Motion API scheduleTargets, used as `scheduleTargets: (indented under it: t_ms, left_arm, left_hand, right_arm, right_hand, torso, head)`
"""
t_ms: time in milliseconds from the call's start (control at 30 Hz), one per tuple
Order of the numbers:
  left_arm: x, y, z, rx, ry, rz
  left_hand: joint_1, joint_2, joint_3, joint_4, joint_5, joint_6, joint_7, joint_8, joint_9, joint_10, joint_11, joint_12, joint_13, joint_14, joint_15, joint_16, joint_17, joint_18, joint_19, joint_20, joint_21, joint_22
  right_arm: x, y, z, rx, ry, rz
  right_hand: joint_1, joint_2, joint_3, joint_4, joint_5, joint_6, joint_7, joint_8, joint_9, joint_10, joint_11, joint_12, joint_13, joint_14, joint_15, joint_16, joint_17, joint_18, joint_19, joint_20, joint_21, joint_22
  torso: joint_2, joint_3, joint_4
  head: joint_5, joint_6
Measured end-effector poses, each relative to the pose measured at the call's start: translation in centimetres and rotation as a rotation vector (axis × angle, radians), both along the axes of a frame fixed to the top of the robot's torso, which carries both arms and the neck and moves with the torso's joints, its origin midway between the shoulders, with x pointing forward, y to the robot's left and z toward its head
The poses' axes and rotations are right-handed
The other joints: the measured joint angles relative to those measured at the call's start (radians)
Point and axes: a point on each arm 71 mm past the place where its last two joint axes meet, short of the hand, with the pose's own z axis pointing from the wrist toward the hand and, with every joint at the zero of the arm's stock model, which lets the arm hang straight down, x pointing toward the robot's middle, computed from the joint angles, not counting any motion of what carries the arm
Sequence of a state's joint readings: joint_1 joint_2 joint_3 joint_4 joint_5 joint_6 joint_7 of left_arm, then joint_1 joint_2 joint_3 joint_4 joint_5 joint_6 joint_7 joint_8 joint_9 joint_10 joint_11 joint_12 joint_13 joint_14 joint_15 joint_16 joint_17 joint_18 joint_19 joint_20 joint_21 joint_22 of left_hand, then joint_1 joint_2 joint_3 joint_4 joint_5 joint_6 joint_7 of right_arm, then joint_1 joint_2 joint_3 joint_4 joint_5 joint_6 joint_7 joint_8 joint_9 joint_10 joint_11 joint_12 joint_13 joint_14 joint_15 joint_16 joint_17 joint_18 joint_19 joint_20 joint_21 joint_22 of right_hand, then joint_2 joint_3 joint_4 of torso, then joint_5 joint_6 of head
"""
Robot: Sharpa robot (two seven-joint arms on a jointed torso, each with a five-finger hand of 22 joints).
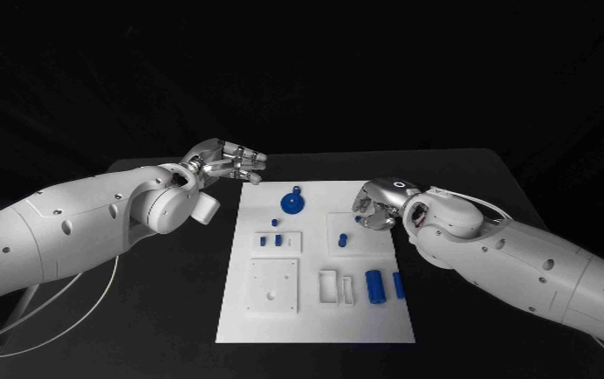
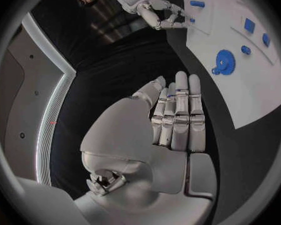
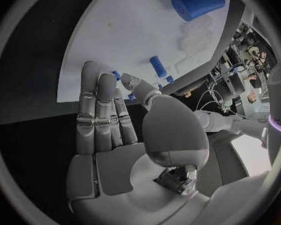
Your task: Assemble the parts on the task board
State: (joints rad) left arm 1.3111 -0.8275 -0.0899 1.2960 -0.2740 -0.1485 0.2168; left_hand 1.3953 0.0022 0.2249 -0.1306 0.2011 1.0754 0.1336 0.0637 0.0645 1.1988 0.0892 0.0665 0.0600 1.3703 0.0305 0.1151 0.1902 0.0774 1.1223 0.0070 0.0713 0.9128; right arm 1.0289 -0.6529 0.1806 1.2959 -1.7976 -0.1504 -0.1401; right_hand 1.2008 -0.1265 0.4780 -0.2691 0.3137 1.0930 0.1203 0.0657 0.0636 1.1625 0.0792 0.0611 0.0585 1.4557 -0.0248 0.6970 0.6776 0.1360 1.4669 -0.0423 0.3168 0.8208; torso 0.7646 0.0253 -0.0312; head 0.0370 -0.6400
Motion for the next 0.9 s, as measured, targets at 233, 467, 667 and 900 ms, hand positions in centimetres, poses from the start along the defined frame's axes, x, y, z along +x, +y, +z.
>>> scheduleTargets:
  t_ms: [233,467,667,900]
  left_arm:
    - [0.0,-0.1,0.0,0.000,0.000,-0.005]
    - [0.0,-0.3,0.0,0.006,-0.001,-0.010]
    - [0.0,-0.3,0.0,0.009,-0.002,-0.014]
    - [0.0,-0.5,0.0,0.020,-0.008,-0.021]
  left_hand:
    - [0.000,0.000,0.000,0.000,0.000,0.000,0.000,0.000,0.000,0.000,0.000,0.000,0.000,0.000,0.000,0.000,0.000,0.000,0.000,0.000,0.000,0.000]
    - [0.000,0.000,0.000,0.000,0.000,0.000,0.000,0.000,0.000,0.000,0.000,0.000,0.000,0.000,0.000,0.000,0.002,0.000,0.000,0.000,0.000,0.001]
    - [0.000,0.000,0.000,0.000,0.000,0.000,0.000,0.000,0.000,0.000,0.000,0.000,0.000,0.000,0.000,0.000,0.003,0.000,0.000,0.000,0.000,0.001]
    - [0.000,0.000,0.000,0.000,0.000,0.000,0.000,0.000,0.000,0.000,0.000,0.000,0.000,0.000,0.000,0.000,0.003,0.000,0.000,0.000,0.000,0.001]
  right_arm:
    - [-0.2,0.5,-0.9,-0.017,0.006,-0.004]
    - [-0.1,0.7,-1.2,-0.023,0.002,-0.007]
    - [0.1,0.6,-1.2,-0.026,-0.008,-0.016]
    - [0.1,0.6,-1.3,-0.031,-0.022,-0.026]
  right_hand:
    - [-0.005,-0.005,0.019,0.011,0.000,0.000,0.000,0.000,0.000,0.003,0.003,0.000,0.000,0.000,0.000,0.006,0.000,-0.001,0.000,0.000,0.000,0.012]
    - [-0.005,-0.005,0.034,0.014,-0.009,0.010,-0.004,0.000,0.000,0.022,-0.004,0.000,0.000,0.000,0.000,0.006,0.000,-0.005,0.000,0.000,0.000,0.017]
    - [0.013,0.013,0.071,0.012,-0.078,0.064,-0.017,0.000,0.003,0.089,-0.023,-0.005,-0.002,0.003,-0.011,0.029,0.011,-0.006,0.000,-0.012,0.017,0.033]
    - [0.021,0.021,0.151,0.009,-0.121,0.124,-0.029,0.000,0.005,0.154,-0.041,-0.005,-0.001,-0.004,-0.029,0.064,0.031,-0.014,0.000,-0.033,0.054,0.089]
  torso:
    - [0.000,-0.0016,0.0037]
    - [-0.001,-0.0032,0.0037]
    - [-0.001,-0.0022,0.0021]
    - [-0.001,-0.0012,0.0011]
  head:
    - [0.002,-0.007]
    - [0.008,-0.012]
    - [0.010,-0.014]
    - [0.007,-0.017]
